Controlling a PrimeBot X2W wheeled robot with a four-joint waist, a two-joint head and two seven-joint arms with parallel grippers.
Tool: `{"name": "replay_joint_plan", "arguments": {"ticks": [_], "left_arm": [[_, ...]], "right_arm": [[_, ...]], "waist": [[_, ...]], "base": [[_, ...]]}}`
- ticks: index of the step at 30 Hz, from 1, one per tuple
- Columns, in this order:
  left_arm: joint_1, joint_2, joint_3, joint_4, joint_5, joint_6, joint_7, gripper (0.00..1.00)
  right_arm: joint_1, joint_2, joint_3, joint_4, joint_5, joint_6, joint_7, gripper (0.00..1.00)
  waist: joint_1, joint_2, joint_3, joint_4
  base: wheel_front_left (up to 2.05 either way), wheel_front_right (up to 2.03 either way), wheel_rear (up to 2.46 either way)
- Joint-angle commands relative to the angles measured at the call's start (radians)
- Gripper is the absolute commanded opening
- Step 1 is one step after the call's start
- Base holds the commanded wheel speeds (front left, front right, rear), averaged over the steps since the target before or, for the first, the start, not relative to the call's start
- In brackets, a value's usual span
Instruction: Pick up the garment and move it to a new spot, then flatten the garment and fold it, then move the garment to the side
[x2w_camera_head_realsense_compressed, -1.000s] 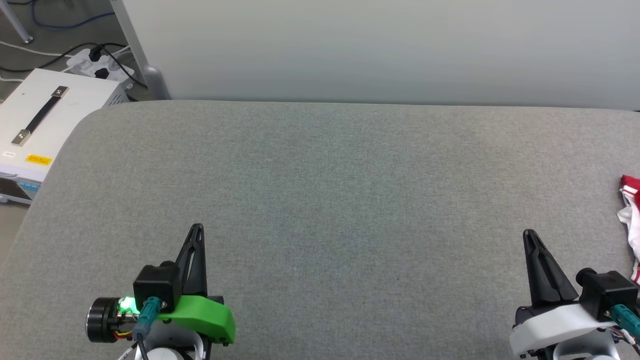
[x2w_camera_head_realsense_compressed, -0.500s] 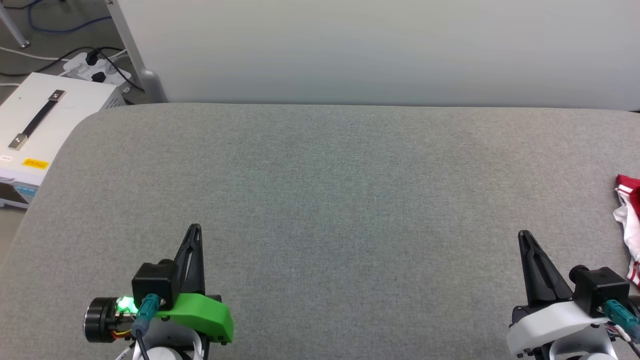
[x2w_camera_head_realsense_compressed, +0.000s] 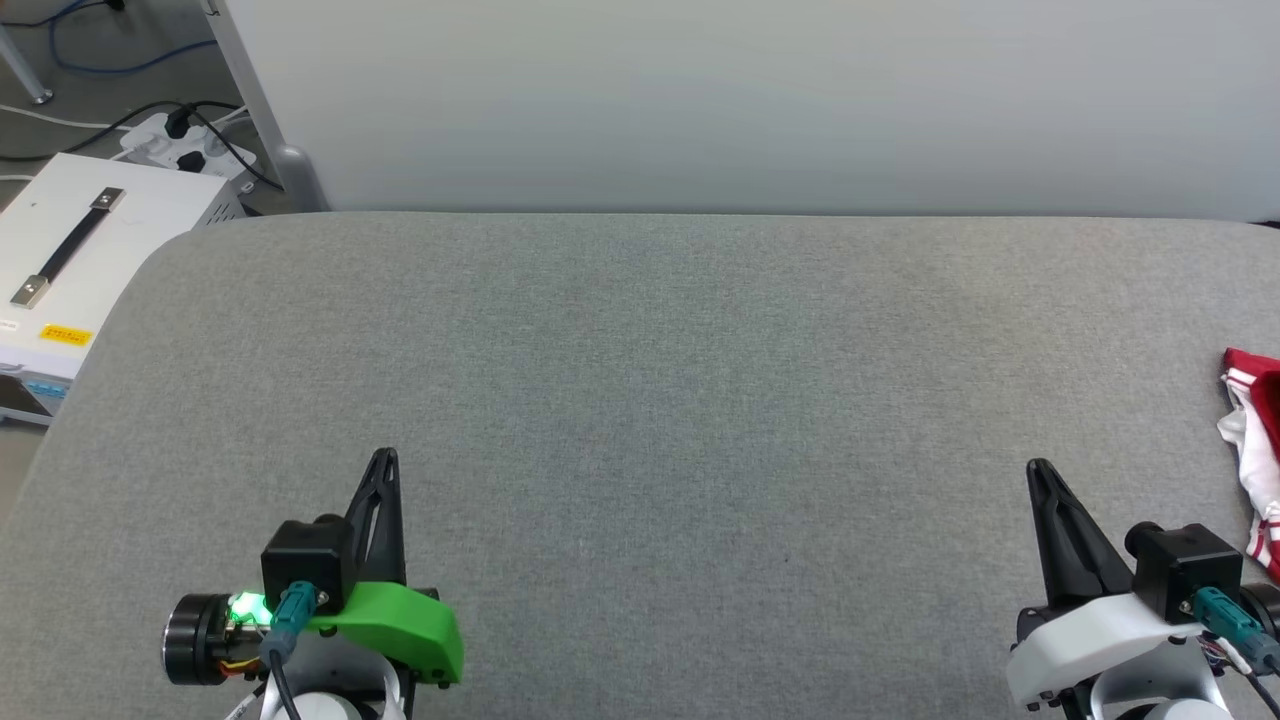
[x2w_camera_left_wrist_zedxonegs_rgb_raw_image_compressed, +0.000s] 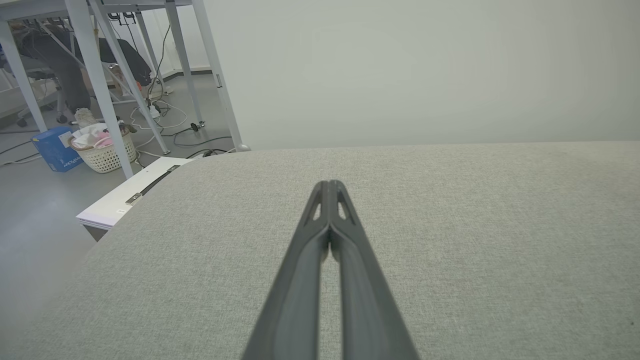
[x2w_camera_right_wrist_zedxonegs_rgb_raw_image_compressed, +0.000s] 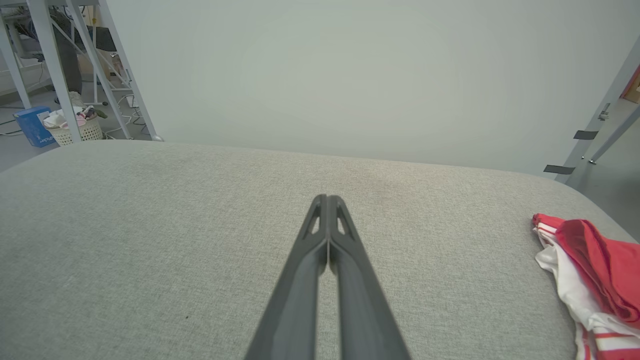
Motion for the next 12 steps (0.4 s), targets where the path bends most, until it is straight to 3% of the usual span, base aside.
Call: {"name": "replay_joint_plan", "arguments": {"ticks": [1, 12], "left_arm": [[0.004, -0.006, 0.004, -0.006, 0.009, 0.006, 0.006, 0.00], [0.004, -0.008, 0.011, -0.012, 0.015, 0.008, 0.028, 0.00]], "right_arm": [[-0.021, 0.001, 0.003, 0.004, -0.013, 0.000, 0.006, 0.00], [-0.030, 0.003, 0.009, 0.009, -0.028, -0.001, 0.029, 0.00]], "waist": [[0.0000, 0.0000, -0.001, -0.001], [0.0000, 0.0000, -0.005, -0.007]], "base": [[0.00, 0.00, 0.00], [0.00, 0.00, 0.00]]}}
